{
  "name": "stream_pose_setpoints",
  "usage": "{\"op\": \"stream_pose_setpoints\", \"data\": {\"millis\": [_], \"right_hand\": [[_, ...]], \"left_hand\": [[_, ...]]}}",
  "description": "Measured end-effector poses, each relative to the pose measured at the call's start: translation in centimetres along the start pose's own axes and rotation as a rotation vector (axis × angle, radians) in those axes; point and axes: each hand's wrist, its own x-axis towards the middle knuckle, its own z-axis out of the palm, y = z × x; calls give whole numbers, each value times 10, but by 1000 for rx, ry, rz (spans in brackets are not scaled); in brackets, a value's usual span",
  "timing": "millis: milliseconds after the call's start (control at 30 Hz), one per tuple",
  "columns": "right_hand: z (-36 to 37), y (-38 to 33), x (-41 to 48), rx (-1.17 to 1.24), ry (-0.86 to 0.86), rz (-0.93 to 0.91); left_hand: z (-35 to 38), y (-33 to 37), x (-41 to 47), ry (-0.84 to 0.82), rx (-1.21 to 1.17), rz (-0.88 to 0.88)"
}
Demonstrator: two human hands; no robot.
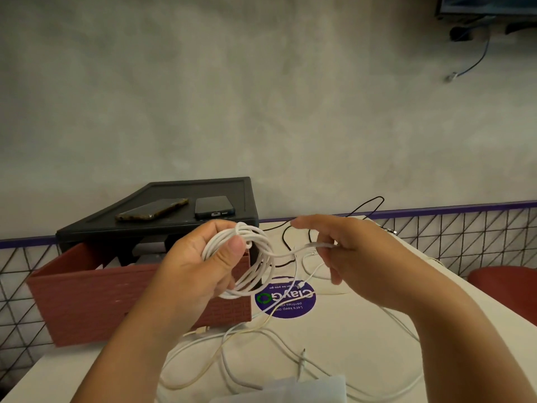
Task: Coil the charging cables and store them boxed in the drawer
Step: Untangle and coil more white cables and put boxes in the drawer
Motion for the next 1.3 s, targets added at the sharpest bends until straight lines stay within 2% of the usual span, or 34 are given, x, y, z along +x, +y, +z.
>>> {"op": "stream_pose_setpoints", "data": {"millis": [100,233,367,433,600,767,1067,1300], "right_hand": [[2,3,2,14,116,-18],[4,2,4,-3,261,-46],[5,-1,4,-21,394,-46],[6,-2,3,-15,418,-35],[7,-3,3,3,392,3],[10,2,6,24,394,16],[3,9,8,138,405,30],[-4,10,2,621,183,-146]], "left_hand": [[-2,-3,-2,-121,-98,25],[-3,0,-3,-177,-170,-12],[-3,2,-4,-192,-155,-71],[1,4,-4,-132,-84,-46],[9,7,0,242,-2,55],[1,10,1,459,-77,72],[-4,6,2,413,-109,93],[-12,-3,4,337,-154,82]]}}
